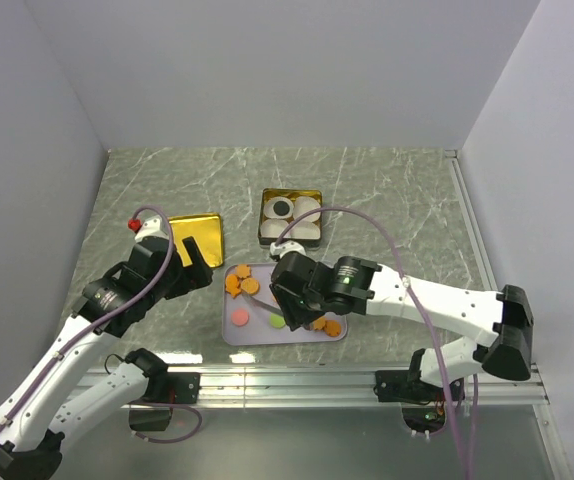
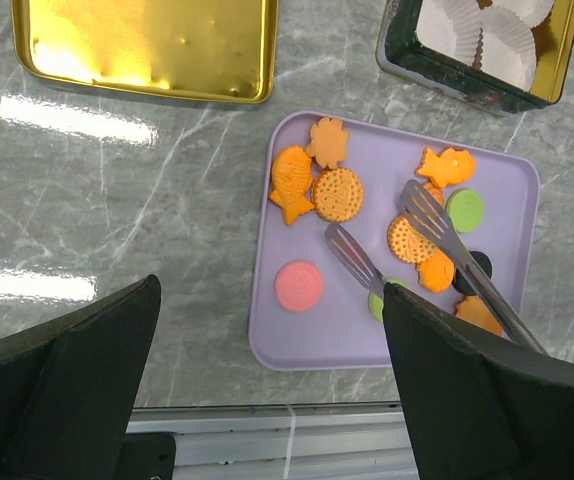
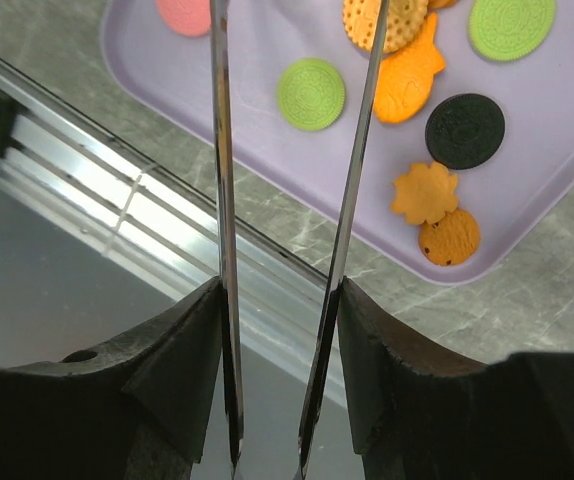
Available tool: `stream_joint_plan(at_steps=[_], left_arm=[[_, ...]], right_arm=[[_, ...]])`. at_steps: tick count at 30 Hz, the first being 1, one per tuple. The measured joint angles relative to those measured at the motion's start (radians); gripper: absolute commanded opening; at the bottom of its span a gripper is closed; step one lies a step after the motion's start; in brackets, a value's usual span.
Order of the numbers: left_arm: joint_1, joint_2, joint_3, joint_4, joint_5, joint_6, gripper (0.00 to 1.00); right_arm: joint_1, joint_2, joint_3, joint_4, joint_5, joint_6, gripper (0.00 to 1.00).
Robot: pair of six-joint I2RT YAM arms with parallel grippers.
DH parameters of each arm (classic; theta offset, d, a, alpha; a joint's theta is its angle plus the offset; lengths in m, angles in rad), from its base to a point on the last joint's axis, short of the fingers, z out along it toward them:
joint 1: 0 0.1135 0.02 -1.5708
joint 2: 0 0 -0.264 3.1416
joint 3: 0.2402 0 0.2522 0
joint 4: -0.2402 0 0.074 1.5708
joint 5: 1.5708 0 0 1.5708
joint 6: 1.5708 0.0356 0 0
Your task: Pack the cookies
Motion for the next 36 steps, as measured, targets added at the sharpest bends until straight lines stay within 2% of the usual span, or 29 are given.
stream_joint_plan(at_steps=[20, 23, 31, 36], left_arm=[[0.000, 0.000, 0.000, 0.000, -0.019, -0.011, 0.98], [0.000, 0.000, 0.000, 0.000, -0.019, -0.012, 0.98], [0.000, -0.013, 0.000, 0.000, -0.019, -0.018, 0.98], [0.000, -0.019, 0.000, 0.000, -0.019, -0.018, 0.98]], right_arm=[[0.010, 0.153, 0.046, 0.002, 0.016, -0.067, 0.53], [0.010, 0.161, 0.046, 0.001, 0.014, -0.071, 0.51], [0.010, 0.166, 0.051, 0.006, -0.005, -0.072, 0.34], [0.011, 0.166, 0.051, 0.009, -0.005, -0.070, 0.32]])
